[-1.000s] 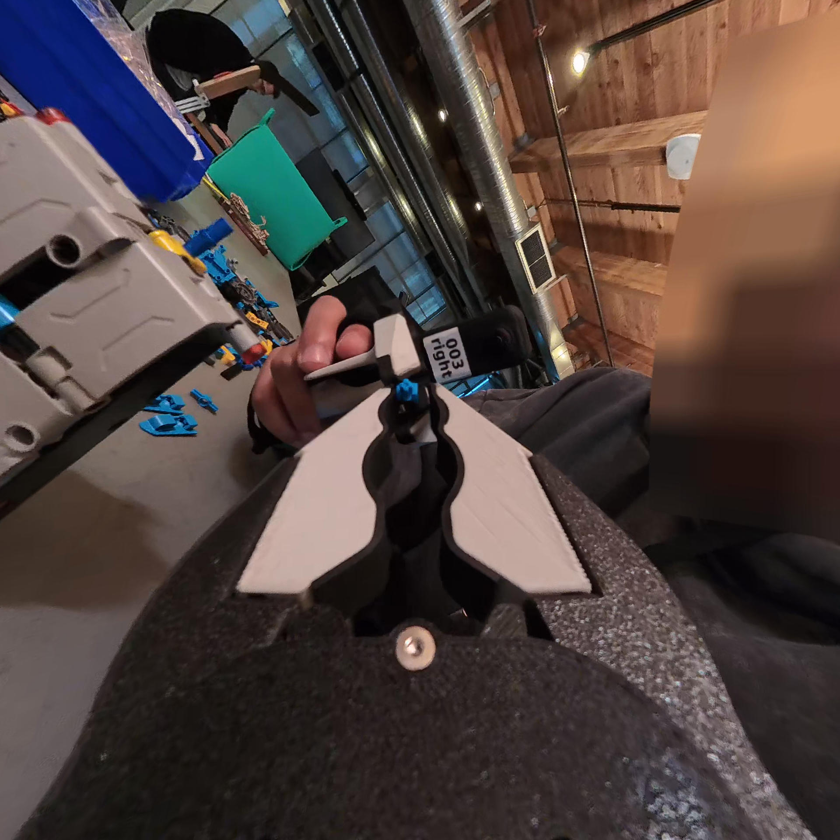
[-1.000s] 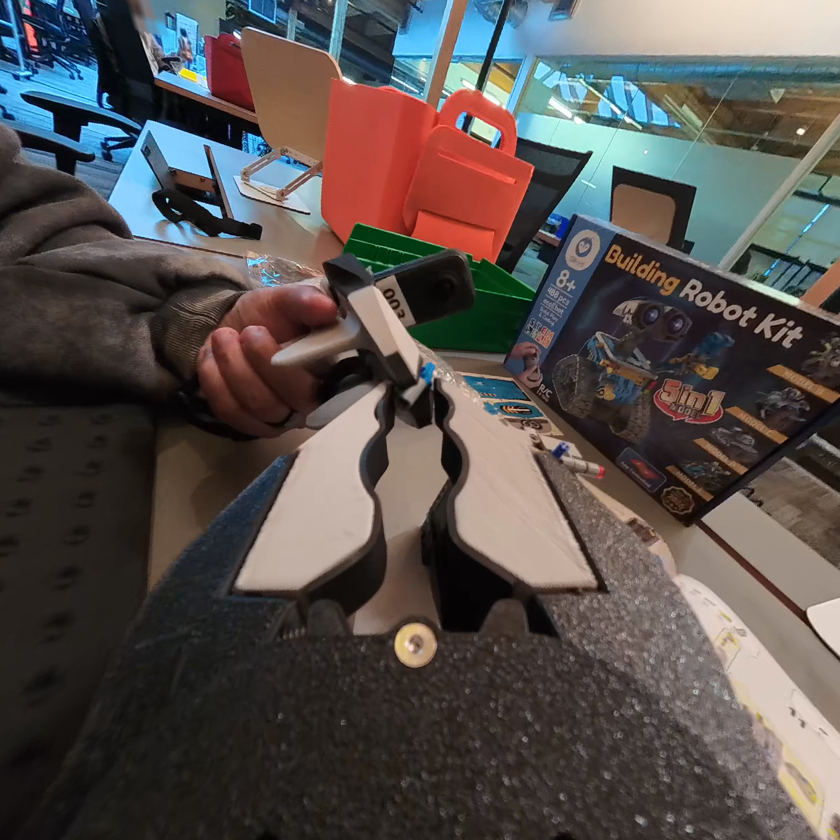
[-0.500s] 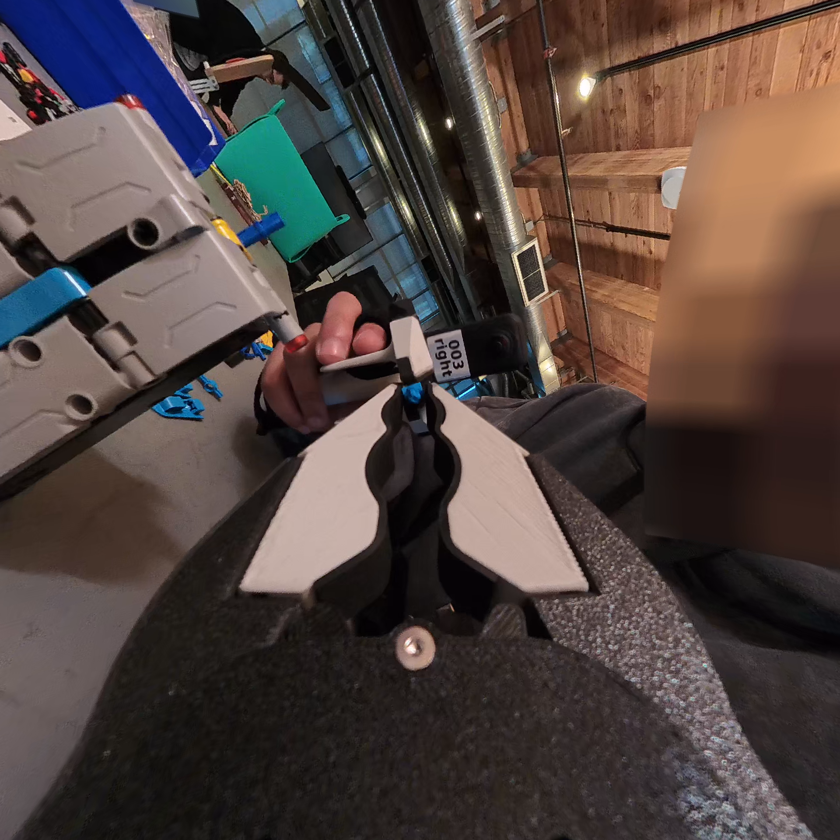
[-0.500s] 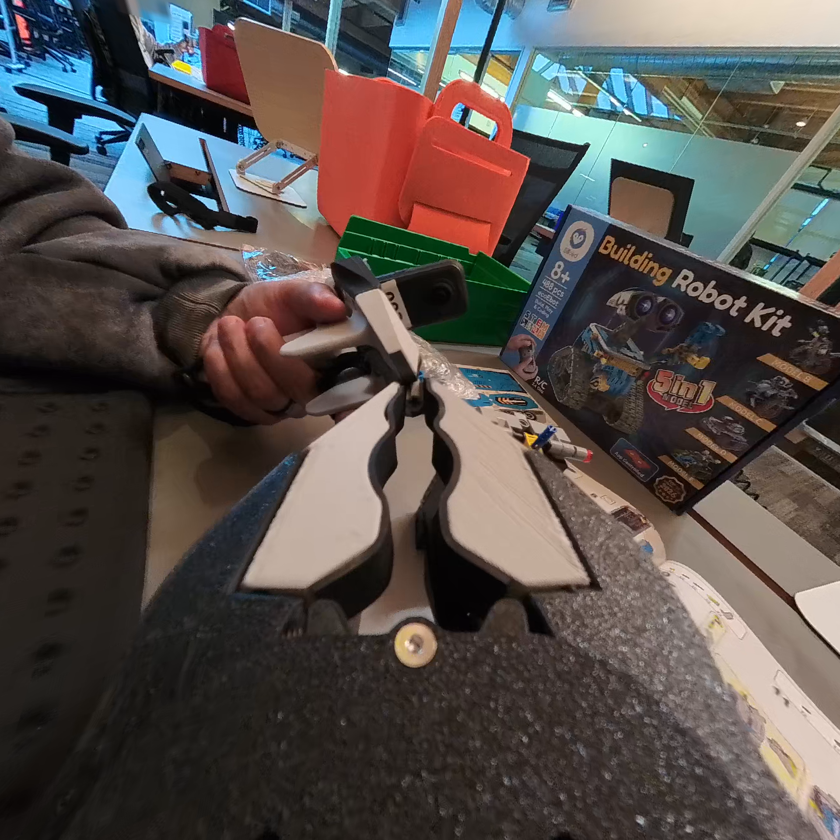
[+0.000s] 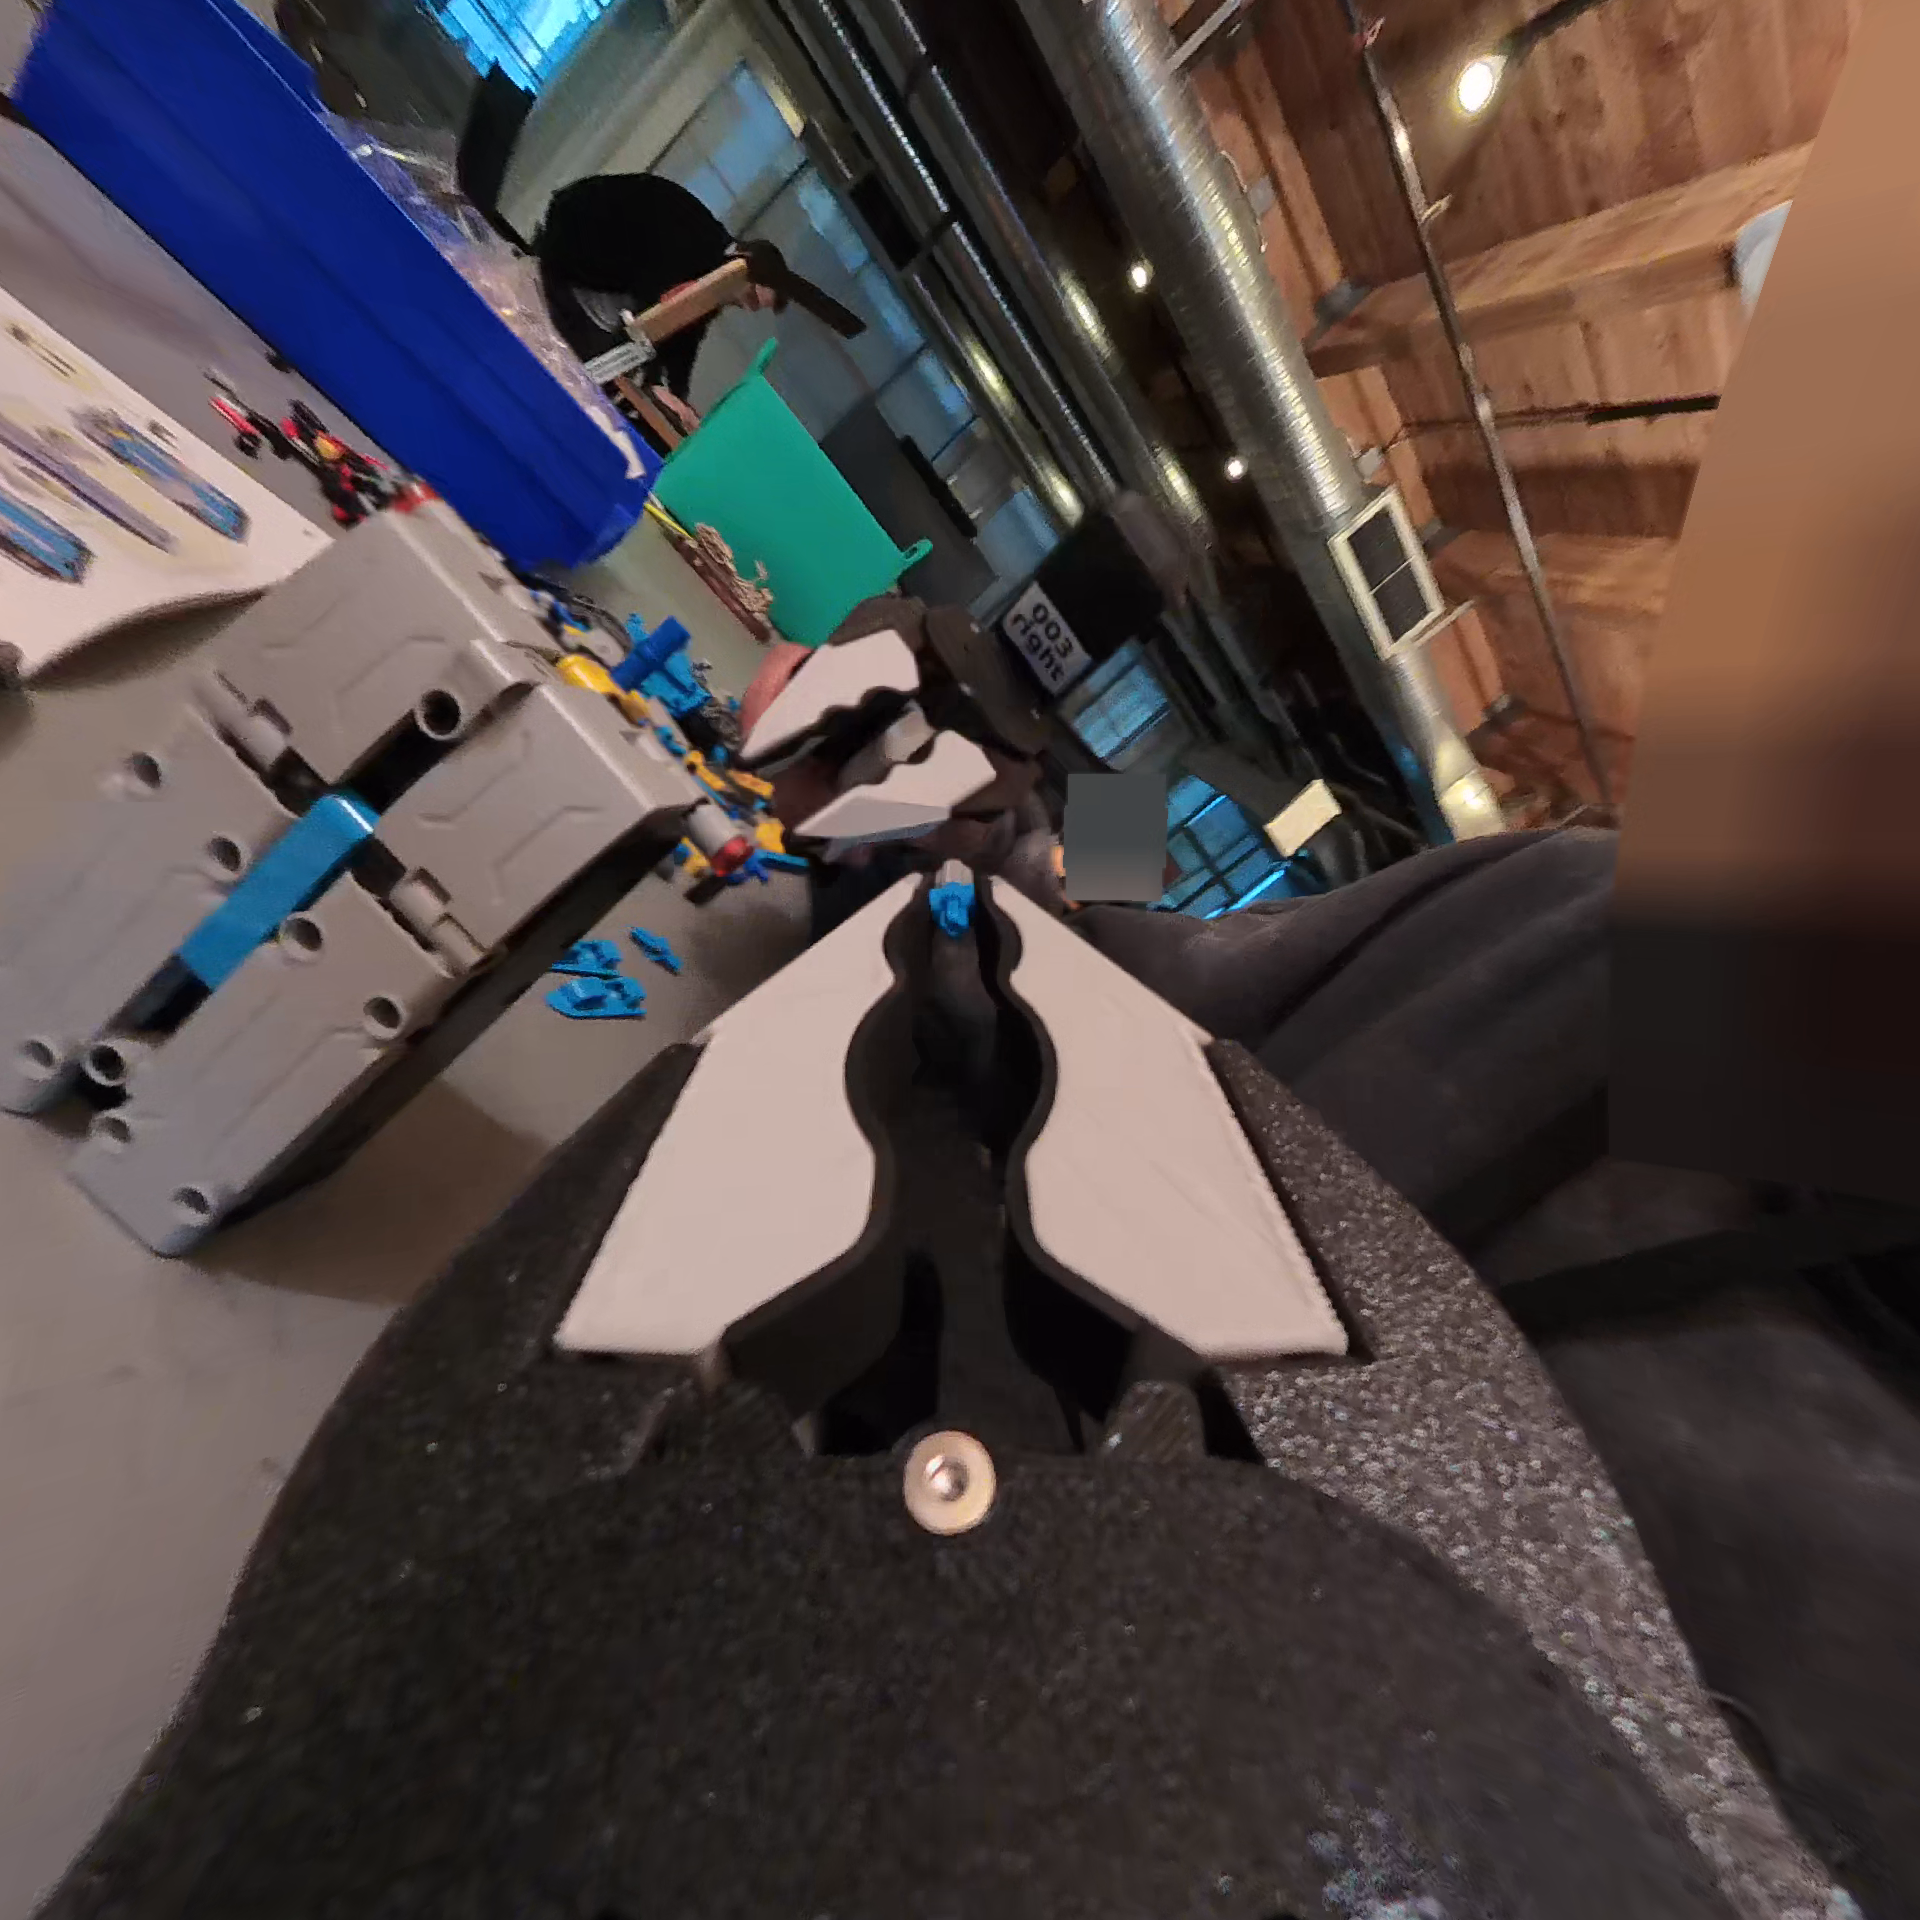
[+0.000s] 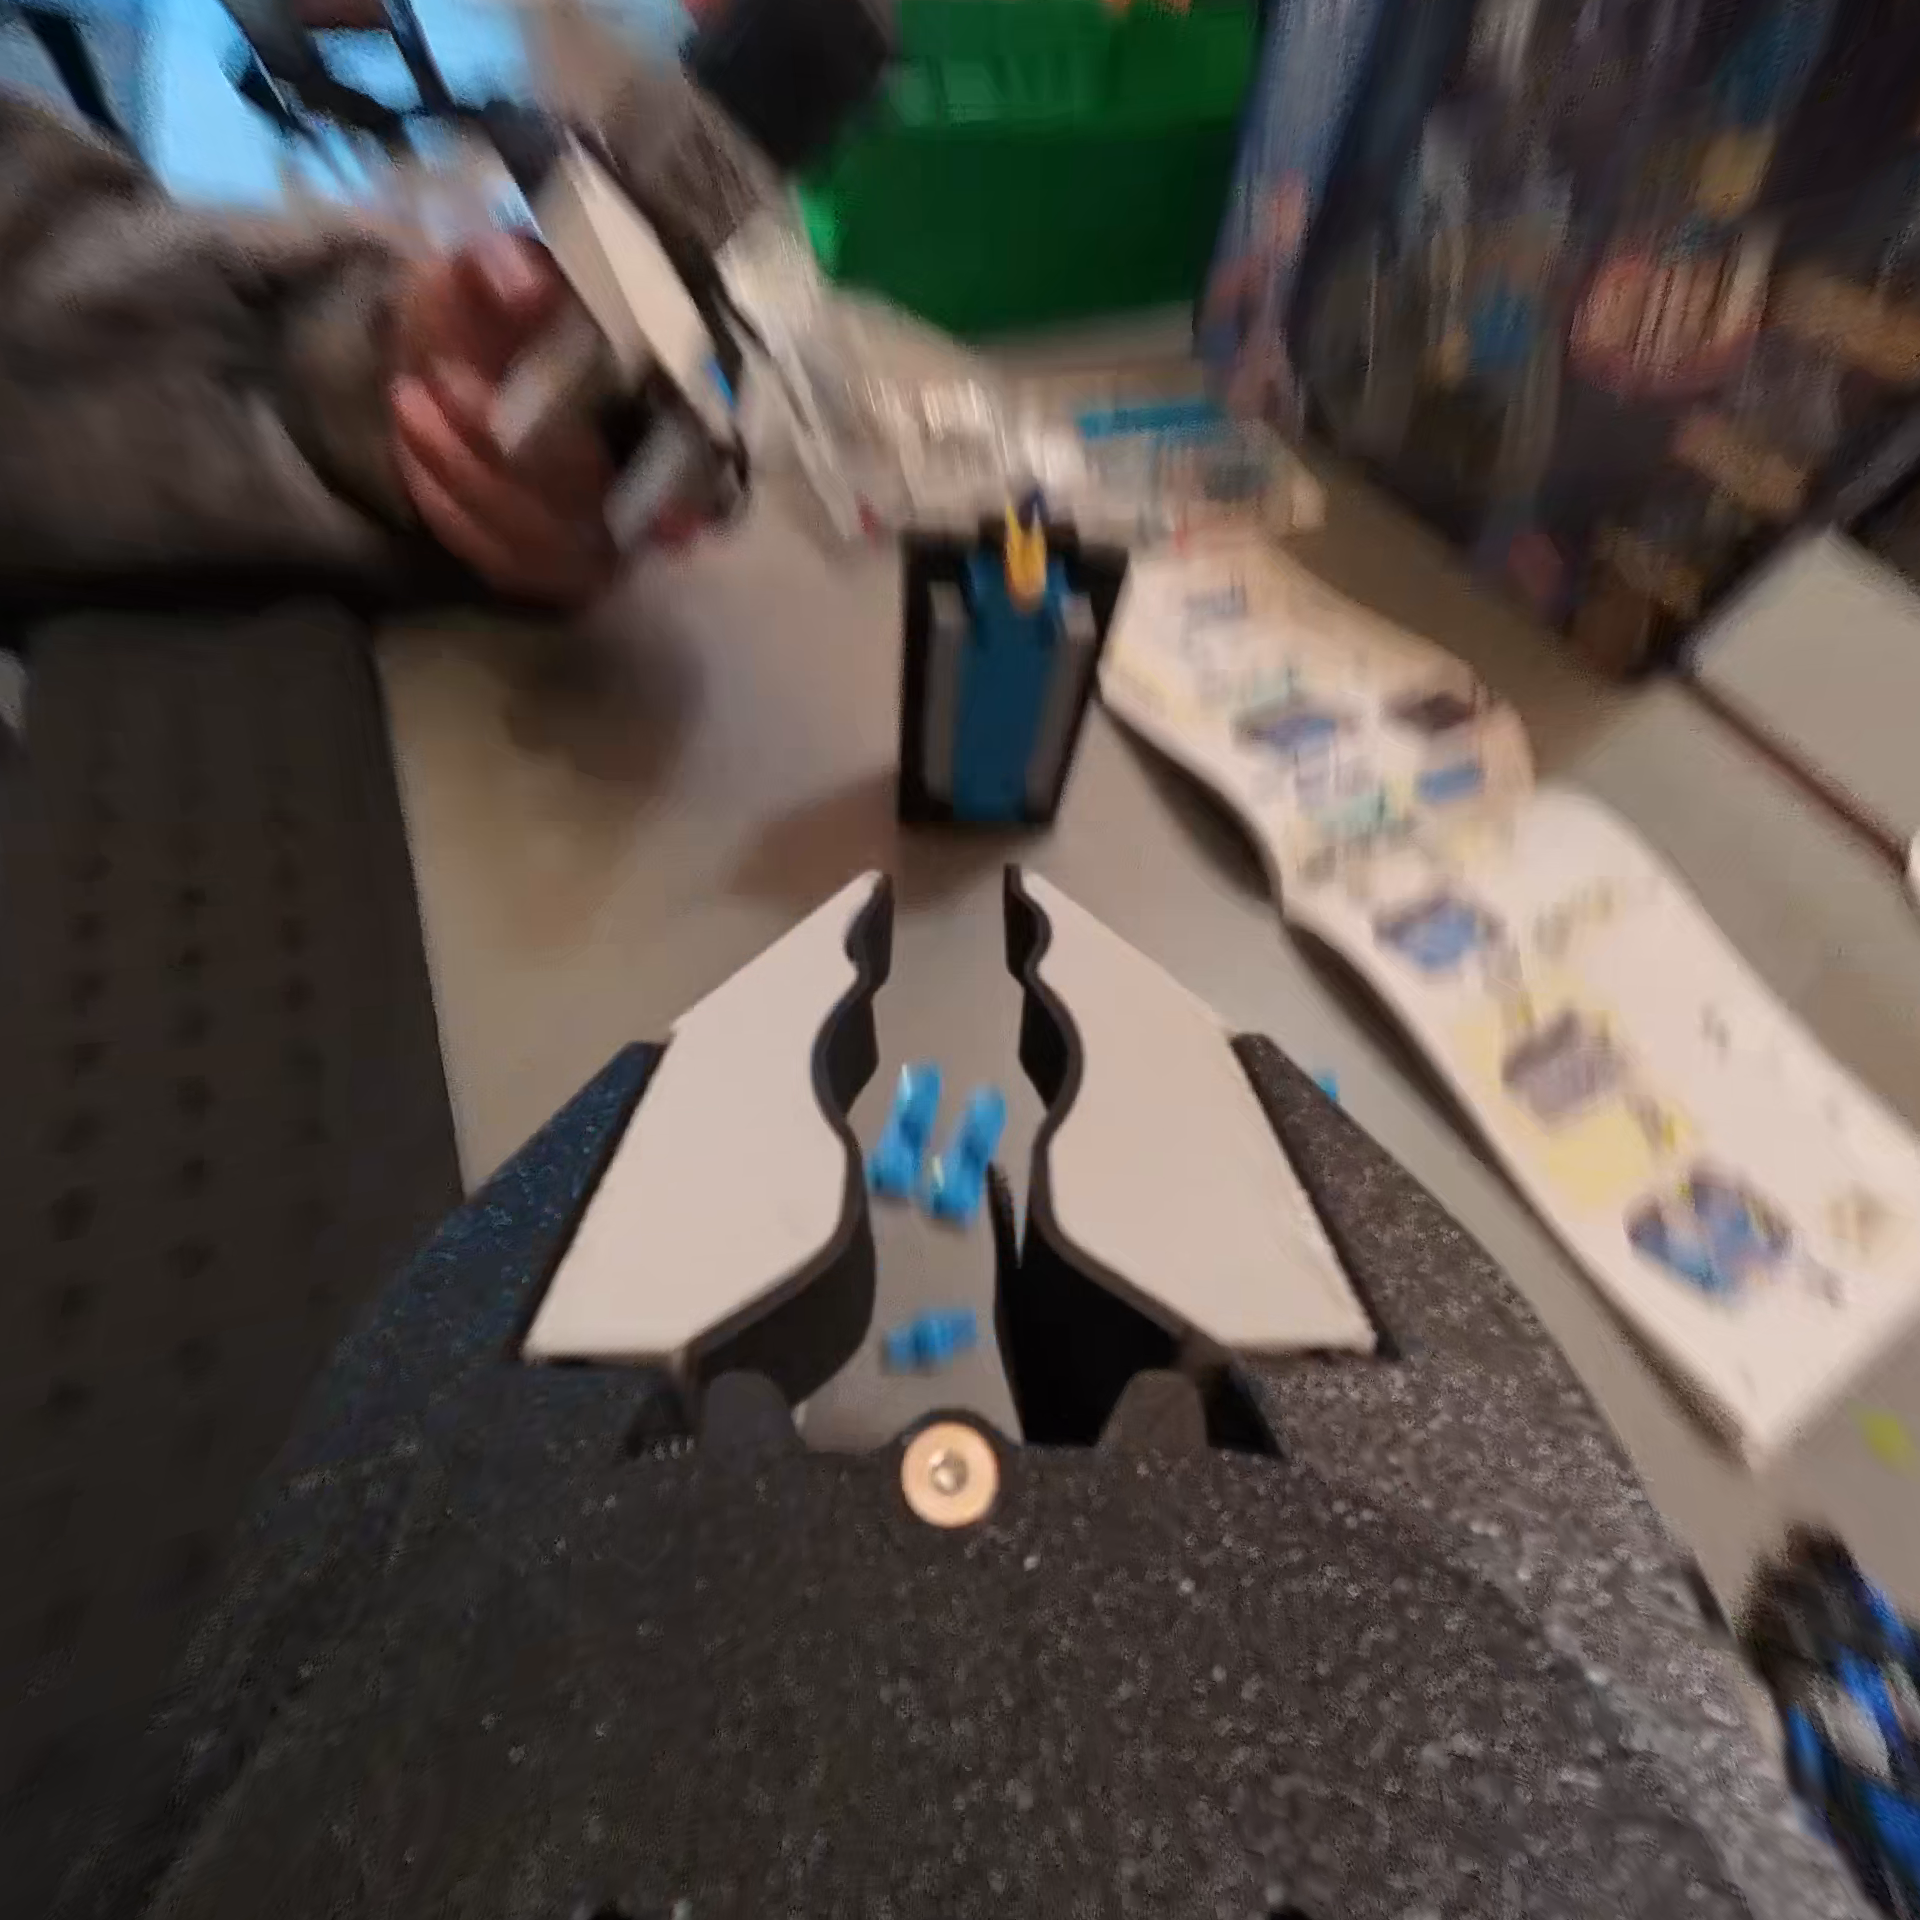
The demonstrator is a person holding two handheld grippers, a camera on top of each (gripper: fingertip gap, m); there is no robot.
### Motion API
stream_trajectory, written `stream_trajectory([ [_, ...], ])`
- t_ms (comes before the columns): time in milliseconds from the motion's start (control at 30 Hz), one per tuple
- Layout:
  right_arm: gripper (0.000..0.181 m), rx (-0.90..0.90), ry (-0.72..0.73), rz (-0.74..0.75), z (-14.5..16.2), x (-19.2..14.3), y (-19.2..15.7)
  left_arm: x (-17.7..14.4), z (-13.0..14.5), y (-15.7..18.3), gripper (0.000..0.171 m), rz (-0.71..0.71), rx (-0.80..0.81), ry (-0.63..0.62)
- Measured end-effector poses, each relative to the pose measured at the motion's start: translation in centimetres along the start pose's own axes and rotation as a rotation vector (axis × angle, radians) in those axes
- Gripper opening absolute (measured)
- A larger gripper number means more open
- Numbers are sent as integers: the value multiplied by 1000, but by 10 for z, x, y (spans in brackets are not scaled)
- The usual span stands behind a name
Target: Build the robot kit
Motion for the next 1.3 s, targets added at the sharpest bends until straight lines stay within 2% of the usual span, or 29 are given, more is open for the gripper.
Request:
stream_trajectory([
  [67, 19, 32, -150, 36, 31, -8, 11, 4, 3, 1, 6, -61, 67, -23],
  [167, 16, 100, -210, 82, 59, -10, 23, 11, 7, 6, 6, -96, 159, -48],
  [300, 16, 146, -244, 66, 73, 11, 39, 16, 11, 15, 6, -78, 244, -77],
  [367, 18, 106, -287, 67, 77, 21, 47, 18, 12, 19, 6, -57, 255, -77],
  [500, 17, 65, -254, 5, 71, 23, 58, 20, 15, 21, 6, -27, 256, -98],
  [567, 17, 45, -293, -2, 76, 26, 63, 21, 16, 23, 6, -12, 262, -102],
  [733, 15, -3, -287, -32, 73, 33, 65, 23, 19, 24, 6, 6, 261, -122],
  [800, 14, -32, -325, -30, 75, 39, 64, 24, 19, 24, 6, 16, 251, -124],
  [867, 5, -4, -315, -56, 75, 40, 64, 25, 20, 23, 6, 16, 244, -134],
  [967, 4, 58, -329, -85, 75, 40, 66, 26, 21, 20, 6, 4, 245, -144],
  [1100, 3, -97, -381, 54, 67, 39, 56, 23, 19, 19, 6, -25, 249, -115],
  [1133, 3, -128, -356, 77, 59, 36, 50, 22, 17, 19, 6, -29, 251, -100],
  [1300, 3, -261, 22, 21, -27, 8, -18, 16, 12, 17, 6, -63, 264, -50],
])
Point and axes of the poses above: each gripper's, where its closed fingertips meet, x out along the fingers, z out of its underside, y = z × x across the jaws, the point moved 8 cm from there along -x, back along the fingers, and after that the axes turned 13 degrees about -y, right-handed, at the moved point
